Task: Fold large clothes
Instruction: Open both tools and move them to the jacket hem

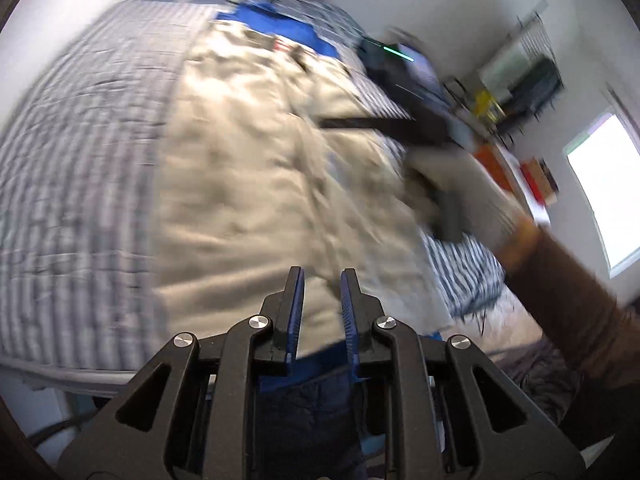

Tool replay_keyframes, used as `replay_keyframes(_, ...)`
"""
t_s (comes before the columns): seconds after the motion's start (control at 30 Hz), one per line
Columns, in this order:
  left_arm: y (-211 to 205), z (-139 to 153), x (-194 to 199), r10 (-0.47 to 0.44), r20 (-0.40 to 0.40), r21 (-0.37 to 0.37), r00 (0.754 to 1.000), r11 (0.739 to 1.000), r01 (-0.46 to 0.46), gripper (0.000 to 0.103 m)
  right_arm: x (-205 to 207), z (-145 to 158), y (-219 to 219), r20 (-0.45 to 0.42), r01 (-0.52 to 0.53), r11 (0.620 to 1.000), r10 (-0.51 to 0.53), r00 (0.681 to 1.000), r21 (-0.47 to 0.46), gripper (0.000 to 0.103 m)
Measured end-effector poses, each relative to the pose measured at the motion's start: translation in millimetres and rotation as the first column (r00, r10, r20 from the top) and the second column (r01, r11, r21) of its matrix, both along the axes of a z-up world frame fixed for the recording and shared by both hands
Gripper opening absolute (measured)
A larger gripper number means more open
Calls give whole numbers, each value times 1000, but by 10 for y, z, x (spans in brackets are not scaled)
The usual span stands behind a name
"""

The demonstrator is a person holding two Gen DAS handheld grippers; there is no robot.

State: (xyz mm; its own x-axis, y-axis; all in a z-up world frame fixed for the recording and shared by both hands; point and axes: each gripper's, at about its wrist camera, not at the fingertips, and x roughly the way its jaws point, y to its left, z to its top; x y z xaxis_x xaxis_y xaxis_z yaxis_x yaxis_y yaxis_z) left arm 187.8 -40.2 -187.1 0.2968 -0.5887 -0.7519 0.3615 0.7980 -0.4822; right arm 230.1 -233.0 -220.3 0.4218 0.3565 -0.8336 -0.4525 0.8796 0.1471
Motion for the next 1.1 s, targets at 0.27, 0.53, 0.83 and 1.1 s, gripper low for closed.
replay_keyframes(0.27,310,-163,285,19,-40,30,999,999,-17,17,-1345,168,-653,66,-10,997,4,998,80,30)
replay_keyframes(0.53,227,-712,118,-14,-76,130,997,991,24,17,-2126,-389,-756,-18,-35,999,35,999,13,29)
replay_keyframes(0.83,510,-468,122,67,-87,19,994,998,-65,67,-2168,-117,-1204,-9,22,986,-21,1000,166,71)
replay_keyframes(1.1,611,-939,336,69,-358,-119,931,986,-118,67,-2013,-450,-1526,-230,128,918,-41,972,376,66)
